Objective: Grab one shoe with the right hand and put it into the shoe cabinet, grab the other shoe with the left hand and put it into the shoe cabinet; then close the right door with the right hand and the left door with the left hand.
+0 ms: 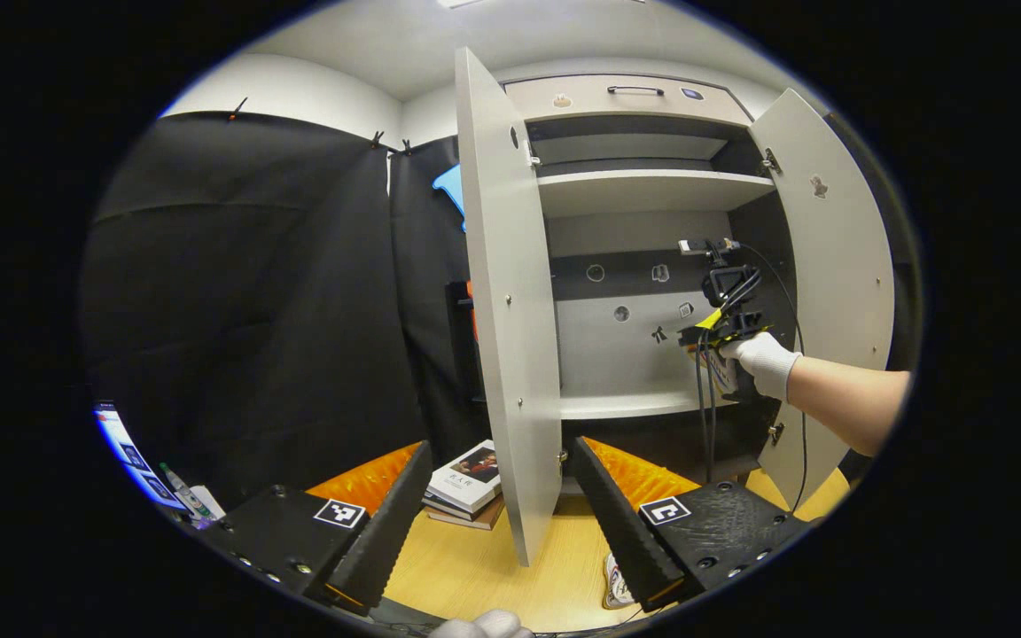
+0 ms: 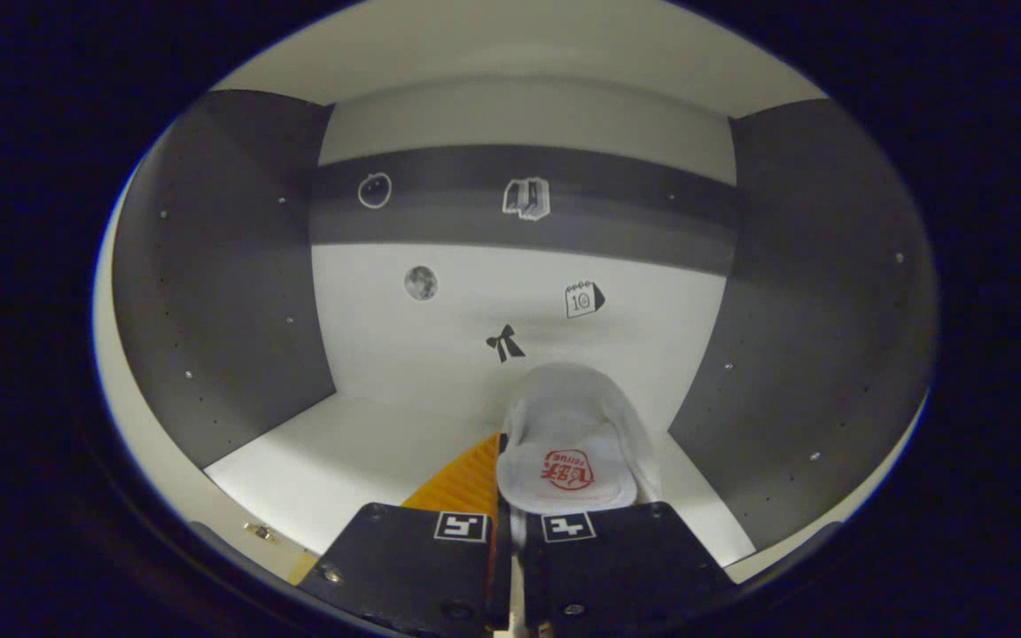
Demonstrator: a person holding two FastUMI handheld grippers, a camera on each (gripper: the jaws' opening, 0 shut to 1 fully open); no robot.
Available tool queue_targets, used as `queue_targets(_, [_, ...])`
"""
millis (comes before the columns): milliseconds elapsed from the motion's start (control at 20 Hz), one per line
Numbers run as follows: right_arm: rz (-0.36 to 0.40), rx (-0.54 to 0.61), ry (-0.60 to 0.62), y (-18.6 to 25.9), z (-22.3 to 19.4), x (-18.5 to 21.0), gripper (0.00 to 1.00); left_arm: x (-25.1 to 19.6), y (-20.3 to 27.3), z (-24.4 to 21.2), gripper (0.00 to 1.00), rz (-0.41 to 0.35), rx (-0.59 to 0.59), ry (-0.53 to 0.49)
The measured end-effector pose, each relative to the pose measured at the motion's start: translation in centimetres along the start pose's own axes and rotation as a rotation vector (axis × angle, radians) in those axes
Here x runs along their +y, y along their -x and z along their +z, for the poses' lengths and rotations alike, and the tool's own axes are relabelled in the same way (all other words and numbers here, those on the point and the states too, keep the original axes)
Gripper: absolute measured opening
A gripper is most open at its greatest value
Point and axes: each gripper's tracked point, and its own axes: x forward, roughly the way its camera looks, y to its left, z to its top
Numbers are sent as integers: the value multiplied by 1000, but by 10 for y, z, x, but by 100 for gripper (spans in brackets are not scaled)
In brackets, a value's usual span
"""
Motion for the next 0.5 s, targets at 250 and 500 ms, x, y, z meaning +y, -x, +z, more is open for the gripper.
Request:
queue_targets(250, [6, 199, 28, -26, -26, 5, 9, 0, -4, 0, 96, 32, 10, 13])
queue_targets(500, [47, 316, 42, -32, -39, 13, 15, 2, -6, 6, 96, 40, -9, 28])
